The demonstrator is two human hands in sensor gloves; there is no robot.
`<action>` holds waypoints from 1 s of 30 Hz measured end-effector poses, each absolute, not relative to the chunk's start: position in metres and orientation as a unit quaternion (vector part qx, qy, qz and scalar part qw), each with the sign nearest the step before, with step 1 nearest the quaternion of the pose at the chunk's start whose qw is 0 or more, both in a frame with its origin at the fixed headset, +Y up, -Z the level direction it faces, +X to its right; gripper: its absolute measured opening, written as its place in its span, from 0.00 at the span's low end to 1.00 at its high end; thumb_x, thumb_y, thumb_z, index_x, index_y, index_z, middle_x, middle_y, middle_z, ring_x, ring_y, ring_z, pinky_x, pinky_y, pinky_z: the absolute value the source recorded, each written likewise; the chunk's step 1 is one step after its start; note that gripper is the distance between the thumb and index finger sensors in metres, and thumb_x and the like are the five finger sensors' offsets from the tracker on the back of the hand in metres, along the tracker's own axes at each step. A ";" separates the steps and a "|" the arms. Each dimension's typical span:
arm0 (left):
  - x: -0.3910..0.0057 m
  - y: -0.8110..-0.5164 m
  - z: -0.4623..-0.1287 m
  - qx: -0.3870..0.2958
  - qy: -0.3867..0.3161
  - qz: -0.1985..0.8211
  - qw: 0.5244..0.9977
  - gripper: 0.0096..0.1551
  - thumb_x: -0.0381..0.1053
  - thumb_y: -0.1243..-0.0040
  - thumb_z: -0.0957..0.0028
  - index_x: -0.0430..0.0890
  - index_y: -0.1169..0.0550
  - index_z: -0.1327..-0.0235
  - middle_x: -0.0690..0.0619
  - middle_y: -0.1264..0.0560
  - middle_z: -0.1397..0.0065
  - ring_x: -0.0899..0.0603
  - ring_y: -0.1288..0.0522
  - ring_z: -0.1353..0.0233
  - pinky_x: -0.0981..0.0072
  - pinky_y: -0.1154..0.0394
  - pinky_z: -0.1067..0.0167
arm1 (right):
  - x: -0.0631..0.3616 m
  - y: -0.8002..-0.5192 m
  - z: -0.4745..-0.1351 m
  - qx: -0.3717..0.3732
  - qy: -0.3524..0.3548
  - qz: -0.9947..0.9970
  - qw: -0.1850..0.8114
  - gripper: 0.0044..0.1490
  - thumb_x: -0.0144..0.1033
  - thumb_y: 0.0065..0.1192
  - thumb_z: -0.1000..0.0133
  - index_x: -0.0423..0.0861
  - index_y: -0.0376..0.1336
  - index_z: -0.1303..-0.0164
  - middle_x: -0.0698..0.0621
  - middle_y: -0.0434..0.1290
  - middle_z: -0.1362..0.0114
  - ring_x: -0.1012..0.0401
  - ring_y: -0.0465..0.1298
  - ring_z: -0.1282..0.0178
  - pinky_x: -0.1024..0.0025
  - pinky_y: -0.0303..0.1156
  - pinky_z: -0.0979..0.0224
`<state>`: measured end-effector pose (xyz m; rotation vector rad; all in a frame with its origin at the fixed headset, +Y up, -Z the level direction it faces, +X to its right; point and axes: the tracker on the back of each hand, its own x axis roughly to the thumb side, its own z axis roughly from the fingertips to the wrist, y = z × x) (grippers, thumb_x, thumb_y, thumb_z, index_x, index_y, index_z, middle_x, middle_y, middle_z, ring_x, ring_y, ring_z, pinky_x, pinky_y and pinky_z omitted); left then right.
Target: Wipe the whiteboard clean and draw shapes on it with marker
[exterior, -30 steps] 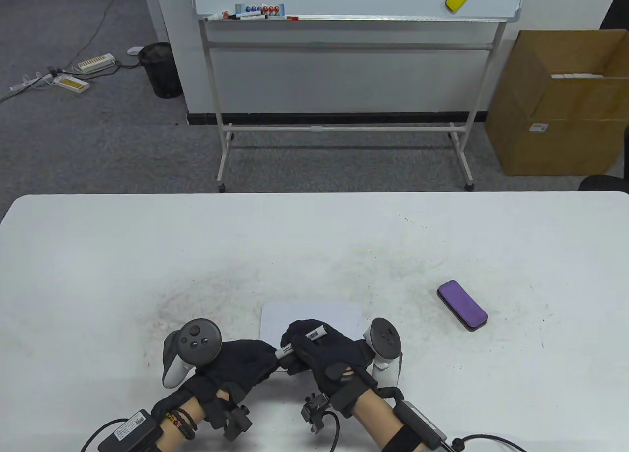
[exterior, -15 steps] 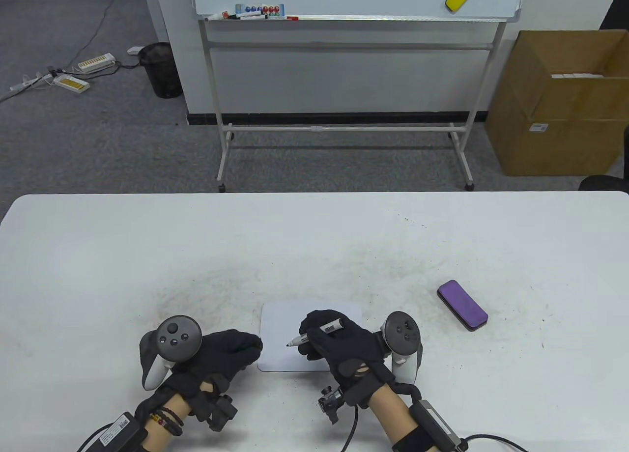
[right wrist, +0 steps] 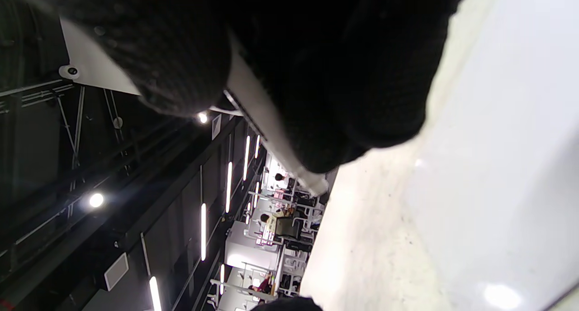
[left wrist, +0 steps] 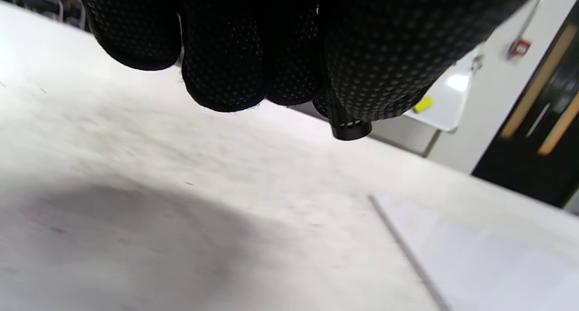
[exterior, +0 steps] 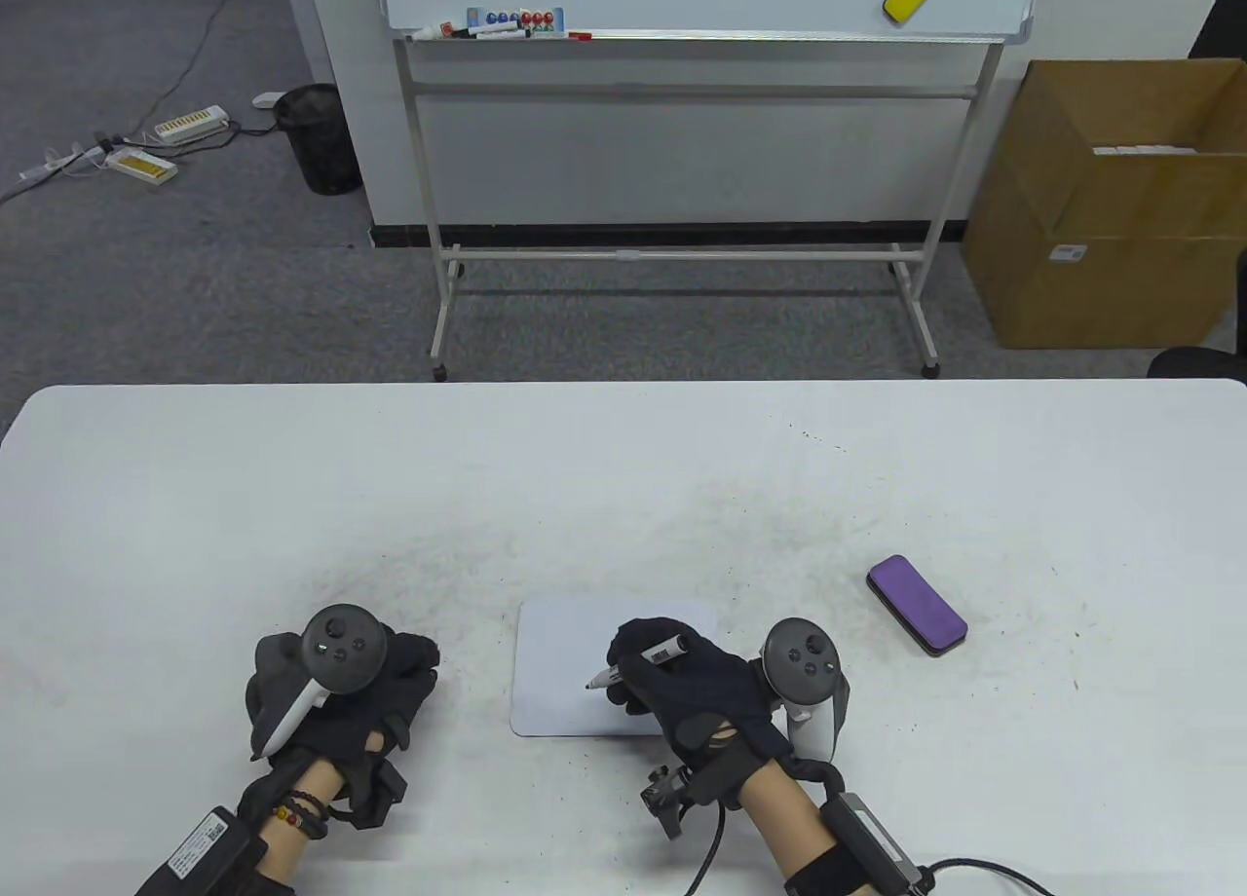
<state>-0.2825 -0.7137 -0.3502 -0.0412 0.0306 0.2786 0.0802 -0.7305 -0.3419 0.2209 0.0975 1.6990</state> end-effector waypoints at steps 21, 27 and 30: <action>-0.289 -0.747 -0.367 -0.087 0.074 -0.026 0.993 0.26 0.48 0.27 0.61 0.58 0.17 0.46 0.53 0.17 0.41 0.47 0.17 0.40 0.40 0.27 0.32 | 0.076 -0.737 -0.342 0.100 0.060 0.769 0.629 0.29 0.44 0.73 0.56 0.53 0.72 0.43 0.47 0.79 0.38 0.50 0.88 0.49 0.65 0.86 0.49; -0.290 -0.749 -0.366 -0.095 0.071 -0.028 0.993 0.32 0.50 0.28 0.61 0.58 0.21 0.38 0.53 0.19 0.39 0.46 0.18 0.37 0.37 0.29 0.30 | 0.076 -0.737 -0.342 0.100 0.059 0.768 0.630 0.29 0.44 0.73 0.56 0.53 0.72 0.43 0.47 0.79 0.37 0.50 0.88 0.49 0.65 0.86 0.48; -0.287 -0.742 -0.363 -0.120 0.064 -0.028 0.990 0.44 0.58 0.28 0.62 0.58 0.31 0.28 0.49 0.29 0.26 0.41 0.27 0.26 0.33 0.35 0.27 | 0.077 -0.736 -0.343 0.102 0.058 0.767 0.631 0.29 0.44 0.73 0.56 0.53 0.72 0.43 0.47 0.79 0.38 0.50 0.88 0.49 0.64 0.86 0.48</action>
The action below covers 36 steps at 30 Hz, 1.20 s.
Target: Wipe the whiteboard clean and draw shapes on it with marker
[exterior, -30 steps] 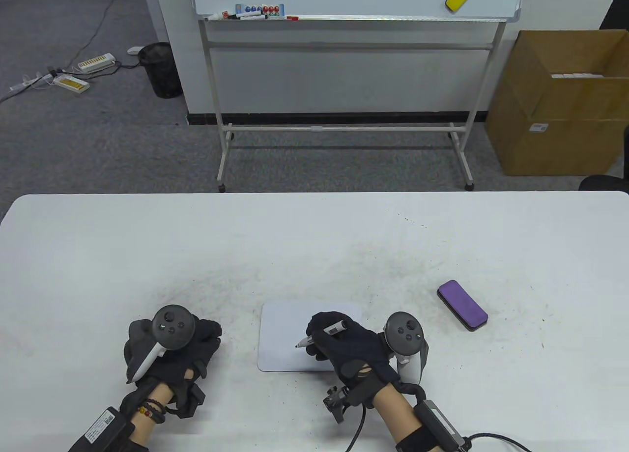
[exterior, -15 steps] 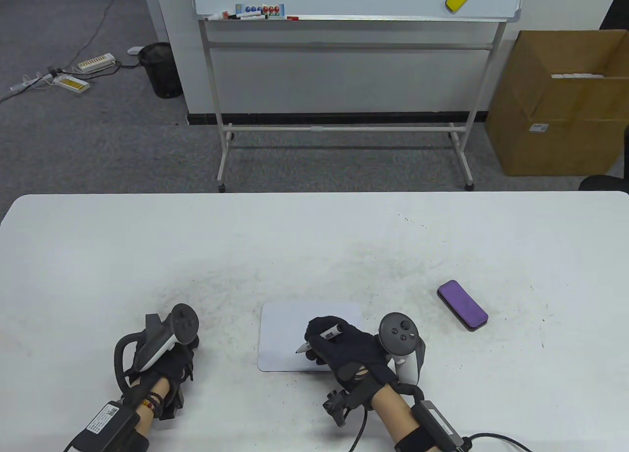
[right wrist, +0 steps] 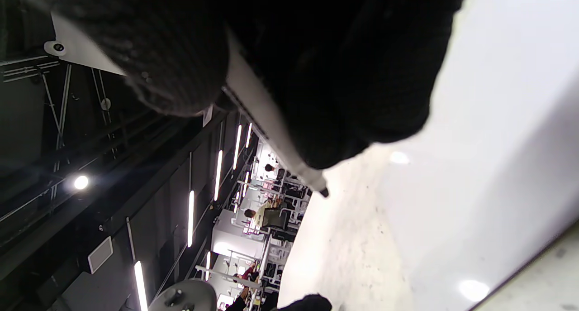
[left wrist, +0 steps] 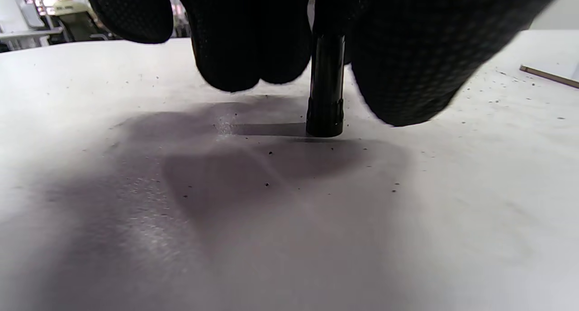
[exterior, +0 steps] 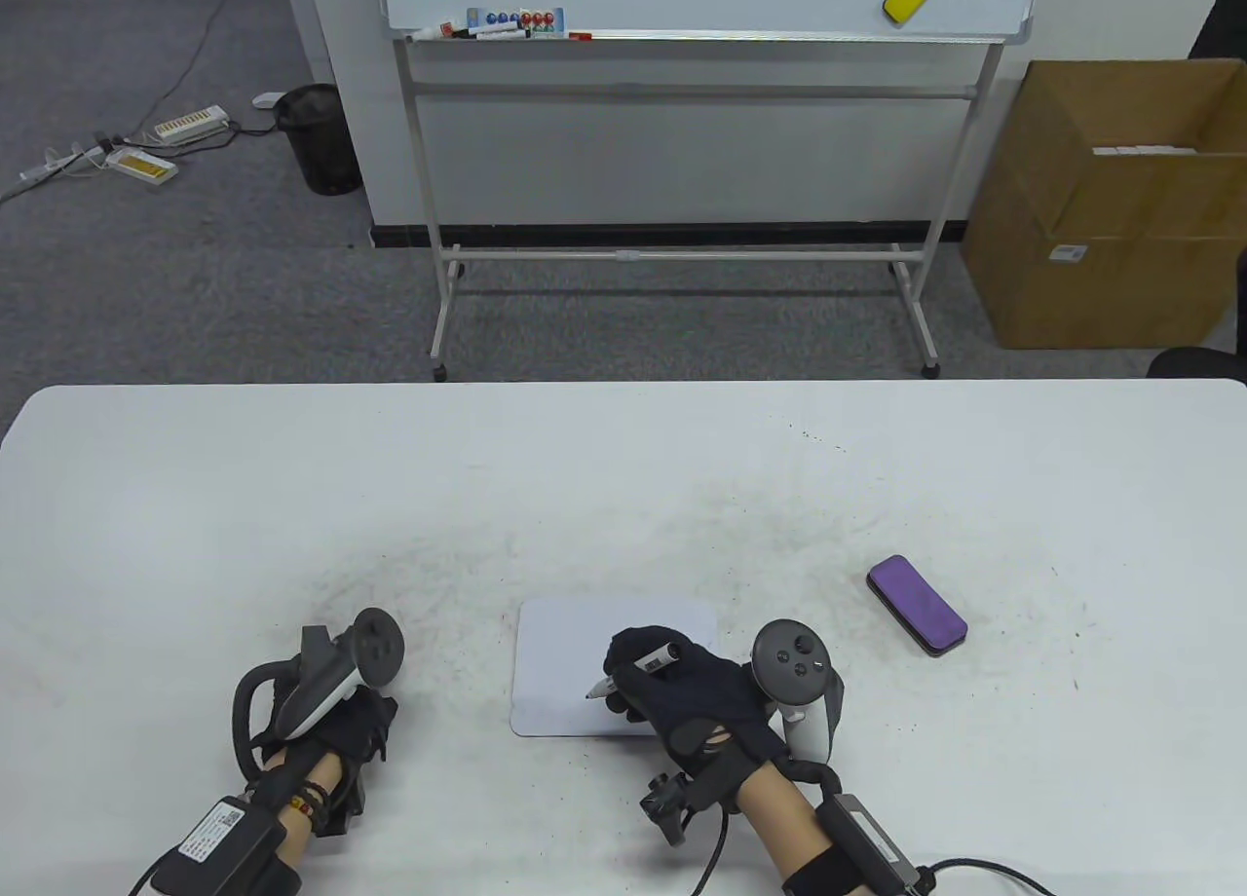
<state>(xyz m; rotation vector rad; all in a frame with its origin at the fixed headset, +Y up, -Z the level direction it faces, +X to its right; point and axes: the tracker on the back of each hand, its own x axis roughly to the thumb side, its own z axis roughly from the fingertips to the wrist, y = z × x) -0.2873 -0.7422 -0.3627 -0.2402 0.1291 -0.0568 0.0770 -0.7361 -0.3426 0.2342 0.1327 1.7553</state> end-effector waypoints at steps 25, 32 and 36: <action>-0.195 -0.757 -0.330 -0.168 -0.205 0.027 0.964 0.40 0.61 0.37 0.60 0.60 0.30 0.29 0.56 0.39 0.15 0.42 0.36 0.16 0.36 0.37 0.25 | 0.025 -0.735 -0.392 0.075 0.050 0.880 0.466 0.25 0.42 0.83 0.60 0.54 0.78 0.52 0.47 0.80 0.39 0.49 0.92 0.52 0.66 0.90 0.52; -0.193 -0.761 -0.332 -0.187 -0.202 0.017 0.961 0.40 0.62 0.38 0.59 0.59 0.32 0.28 0.56 0.41 0.15 0.41 0.41 0.15 0.35 0.41 0.24 | 0.009 -0.744 -0.406 0.077 0.072 0.889 0.445 0.24 0.41 0.83 0.61 0.54 0.78 0.53 0.47 0.81 0.39 0.49 0.92 0.51 0.66 0.90 0.52; -0.192 -0.762 -0.332 -0.190 -0.201 0.014 0.961 0.40 0.62 0.38 0.59 0.59 0.32 0.28 0.56 0.41 0.15 0.41 0.42 0.14 0.35 0.41 0.23 | 0.004 -0.748 -0.411 0.075 0.082 0.893 0.436 0.25 0.41 0.83 0.60 0.54 0.78 0.53 0.47 0.81 0.39 0.49 0.91 0.51 0.66 0.90 0.51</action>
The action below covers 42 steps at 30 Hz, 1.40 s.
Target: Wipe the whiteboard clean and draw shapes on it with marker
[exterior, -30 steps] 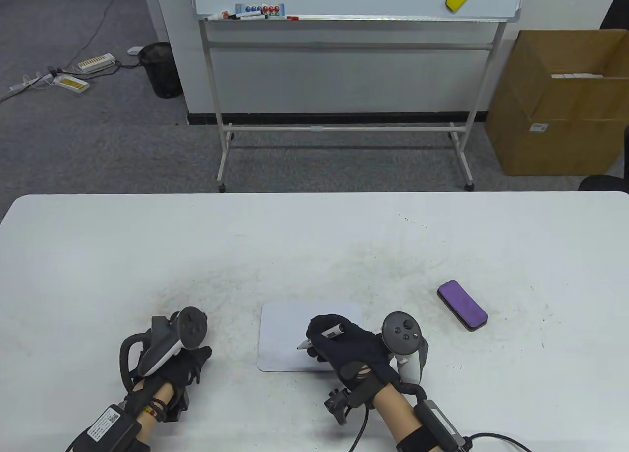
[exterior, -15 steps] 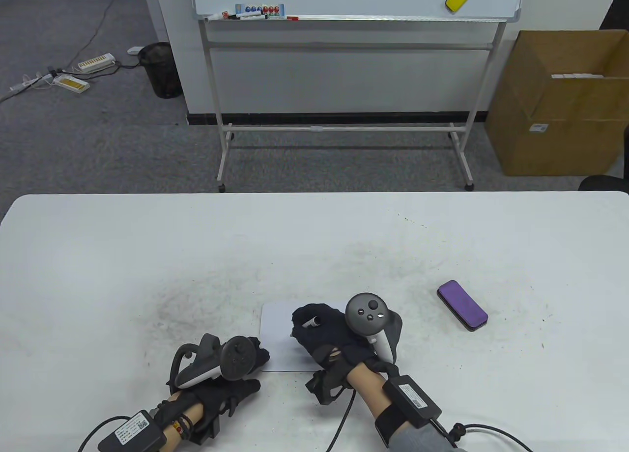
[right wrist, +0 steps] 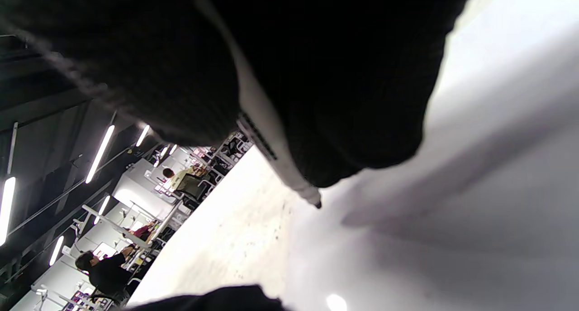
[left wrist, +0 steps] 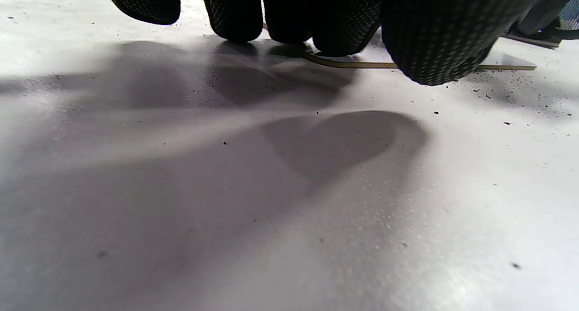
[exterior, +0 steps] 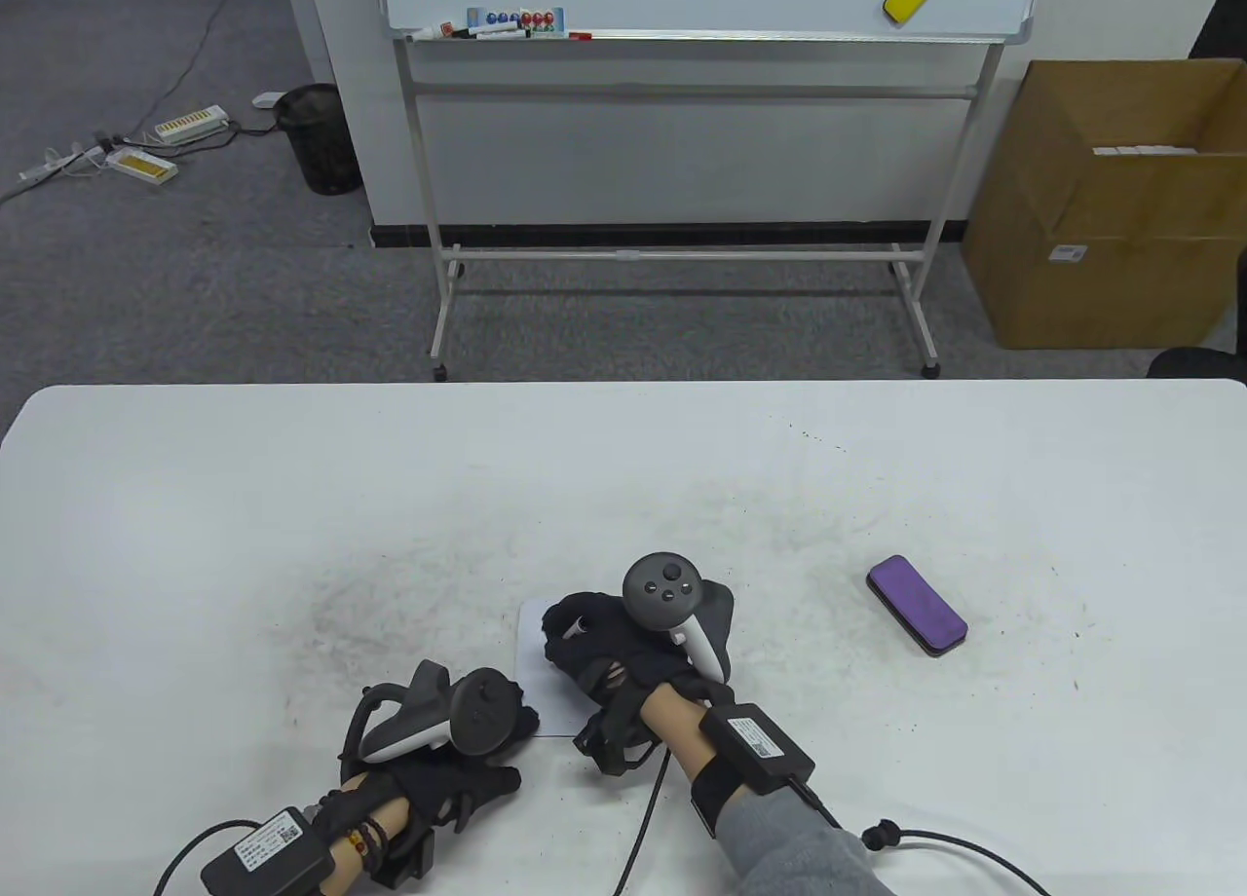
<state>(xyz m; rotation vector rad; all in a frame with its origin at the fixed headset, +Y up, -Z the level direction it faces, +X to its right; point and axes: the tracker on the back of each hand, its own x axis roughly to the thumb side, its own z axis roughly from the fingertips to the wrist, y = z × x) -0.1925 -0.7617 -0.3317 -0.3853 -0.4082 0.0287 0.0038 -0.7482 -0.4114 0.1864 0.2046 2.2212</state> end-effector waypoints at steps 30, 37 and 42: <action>-0.192 -0.762 -0.334 -0.202 -0.197 0.018 0.959 0.40 0.62 0.39 0.59 0.60 0.32 0.29 0.56 0.42 0.15 0.42 0.42 0.14 0.36 0.41 0.23 | 0.025 -0.746 -0.394 0.014 0.074 0.922 0.379 0.25 0.41 0.81 0.60 0.53 0.77 0.52 0.46 0.80 0.39 0.50 0.91 0.50 0.67 0.89 0.50; -0.192 -0.762 -0.334 -0.202 -0.198 0.019 0.959 0.39 0.62 0.39 0.58 0.60 0.32 0.29 0.56 0.42 0.15 0.42 0.43 0.14 0.36 0.41 0.23 | 0.023 -0.747 -0.390 0.019 0.082 0.918 0.387 0.25 0.41 0.81 0.60 0.53 0.77 0.52 0.46 0.80 0.39 0.50 0.91 0.50 0.67 0.89 0.50; -0.192 -0.762 -0.334 -0.202 -0.199 0.018 0.959 0.40 0.63 0.39 0.59 0.59 0.32 0.29 0.56 0.42 0.15 0.41 0.43 0.14 0.35 0.41 0.24 | 0.018 -0.747 -0.390 0.026 0.090 0.914 0.395 0.25 0.41 0.81 0.60 0.53 0.77 0.52 0.46 0.80 0.39 0.50 0.91 0.50 0.67 0.89 0.50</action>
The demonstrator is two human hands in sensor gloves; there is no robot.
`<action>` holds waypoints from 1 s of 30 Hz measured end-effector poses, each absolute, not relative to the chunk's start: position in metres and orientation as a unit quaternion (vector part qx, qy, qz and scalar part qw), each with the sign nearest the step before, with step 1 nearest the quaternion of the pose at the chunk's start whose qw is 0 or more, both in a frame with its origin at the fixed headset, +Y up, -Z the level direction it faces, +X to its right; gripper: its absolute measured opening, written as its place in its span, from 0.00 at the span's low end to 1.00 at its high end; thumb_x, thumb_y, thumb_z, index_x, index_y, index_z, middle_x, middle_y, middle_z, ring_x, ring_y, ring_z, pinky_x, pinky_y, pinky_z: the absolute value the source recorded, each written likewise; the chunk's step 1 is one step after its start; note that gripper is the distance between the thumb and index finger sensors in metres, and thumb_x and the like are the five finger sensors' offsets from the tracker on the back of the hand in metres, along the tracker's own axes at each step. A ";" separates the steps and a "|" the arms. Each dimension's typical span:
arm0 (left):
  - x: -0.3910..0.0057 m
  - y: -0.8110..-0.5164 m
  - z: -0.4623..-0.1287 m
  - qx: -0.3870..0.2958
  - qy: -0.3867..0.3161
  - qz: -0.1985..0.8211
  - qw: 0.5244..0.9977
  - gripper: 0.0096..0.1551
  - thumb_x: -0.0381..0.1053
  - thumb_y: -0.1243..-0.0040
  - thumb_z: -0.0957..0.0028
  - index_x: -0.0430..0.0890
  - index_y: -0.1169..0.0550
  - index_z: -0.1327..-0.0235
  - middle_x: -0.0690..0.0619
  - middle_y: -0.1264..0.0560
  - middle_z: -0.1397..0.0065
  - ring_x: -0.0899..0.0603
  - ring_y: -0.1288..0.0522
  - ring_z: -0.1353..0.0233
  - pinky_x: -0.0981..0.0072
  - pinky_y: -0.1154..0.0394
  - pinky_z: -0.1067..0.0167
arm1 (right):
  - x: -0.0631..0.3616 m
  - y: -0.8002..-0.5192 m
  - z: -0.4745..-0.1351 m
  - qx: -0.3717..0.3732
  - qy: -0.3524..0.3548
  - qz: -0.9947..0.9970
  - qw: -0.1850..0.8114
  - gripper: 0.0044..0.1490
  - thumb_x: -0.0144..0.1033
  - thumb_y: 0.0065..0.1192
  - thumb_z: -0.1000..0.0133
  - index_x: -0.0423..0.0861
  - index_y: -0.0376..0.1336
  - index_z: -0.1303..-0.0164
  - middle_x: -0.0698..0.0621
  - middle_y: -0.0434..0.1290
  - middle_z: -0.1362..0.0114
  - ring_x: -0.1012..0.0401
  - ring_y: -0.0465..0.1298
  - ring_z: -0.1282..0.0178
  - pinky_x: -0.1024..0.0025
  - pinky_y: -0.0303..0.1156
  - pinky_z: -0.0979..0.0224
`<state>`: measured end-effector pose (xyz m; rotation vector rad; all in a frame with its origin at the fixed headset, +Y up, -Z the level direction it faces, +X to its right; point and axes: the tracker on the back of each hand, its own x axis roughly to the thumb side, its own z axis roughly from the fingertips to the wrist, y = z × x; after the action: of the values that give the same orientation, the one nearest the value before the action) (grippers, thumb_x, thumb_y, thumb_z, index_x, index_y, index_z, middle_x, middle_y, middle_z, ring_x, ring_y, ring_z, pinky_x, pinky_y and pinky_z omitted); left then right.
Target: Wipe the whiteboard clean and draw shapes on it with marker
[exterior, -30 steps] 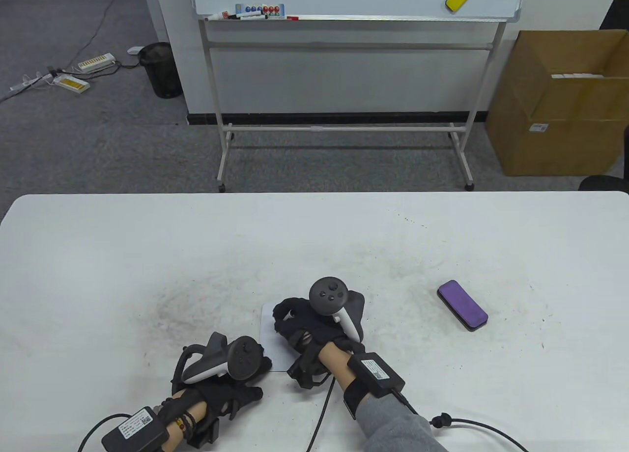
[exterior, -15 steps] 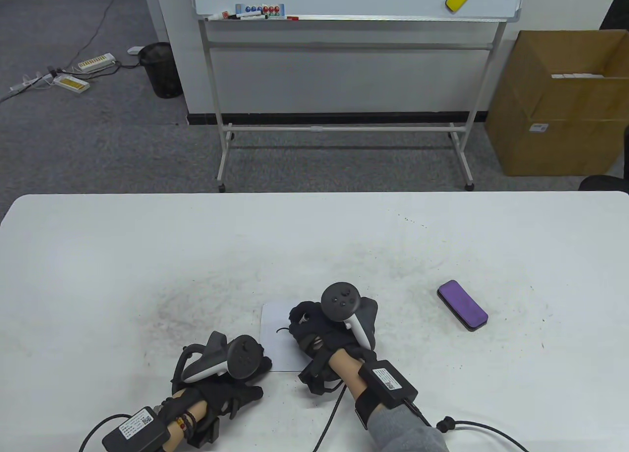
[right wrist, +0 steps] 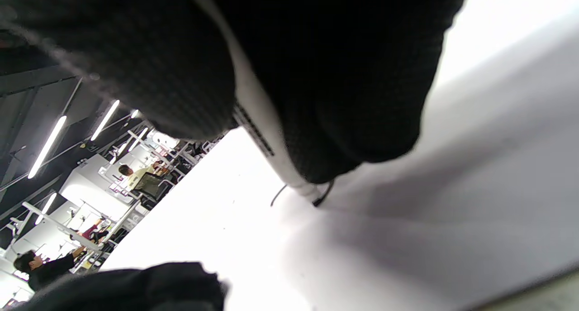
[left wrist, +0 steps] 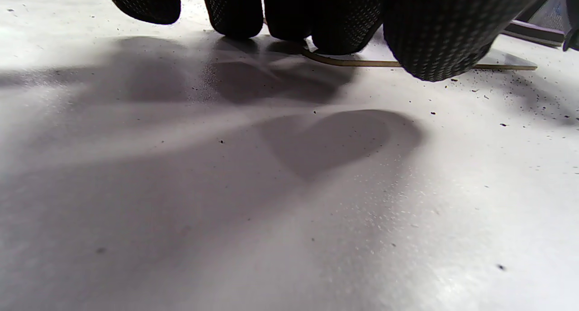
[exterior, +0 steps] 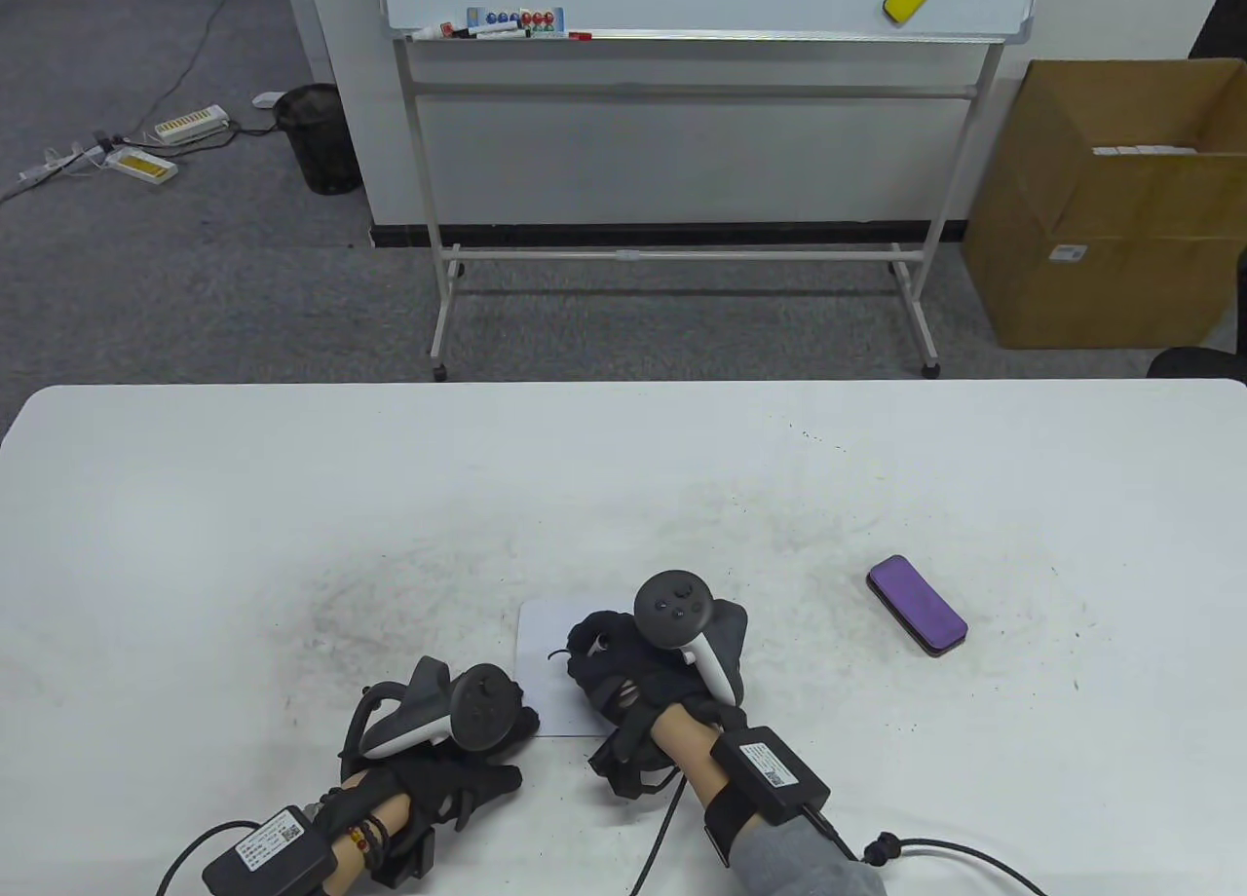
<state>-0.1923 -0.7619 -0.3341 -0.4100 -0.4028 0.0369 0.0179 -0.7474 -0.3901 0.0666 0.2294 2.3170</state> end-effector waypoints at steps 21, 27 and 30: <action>-0.193 -0.762 -0.334 -0.208 -0.199 0.024 0.957 0.39 0.63 0.40 0.58 0.60 0.32 0.28 0.56 0.43 0.15 0.42 0.43 0.14 0.35 0.41 0.23 | 0.016 -0.747 -0.416 0.005 0.071 0.892 0.446 0.26 0.41 0.81 0.60 0.53 0.77 0.51 0.46 0.80 0.39 0.51 0.91 0.50 0.67 0.89 0.50; -0.193 -0.762 -0.335 -0.209 -0.197 0.023 0.958 0.39 0.63 0.40 0.58 0.60 0.32 0.28 0.56 0.43 0.15 0.41 0.43 0.14 0.35 0.41 0.24 | 0.044 -0.740 -0.415 -0.013 0.051 0.910 0.412 0.25 0.41 0.80 0.60 0.53 0.77 0.51 0.46 0.80 0.39 0.50 0.91 0.50 0.66 0.89 0.50; -0.193 -0.762 -0.335 -0.208 -0.198 0.020 0.958 0.39 0.63 0.40 0.58 0.60 0.32 0.28 0.56 0.43 0.14 0.41 0.43 0.14 0.35 0.41 0.24 | 0.051 -0.741 -0.413 -0.020 0.047 0.913 0.405 0.26 0.41 0.80 0.60 0.53 0.77 0.50 0.46 0.80 0.38 0.50 0.91 0.50 0.66 0.89 0.50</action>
<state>-0.1926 -0.7619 -0.3348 -0.4218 -0.4011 0.0407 0.0505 -0.7405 -0.4130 -0.0495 0.1198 2.3029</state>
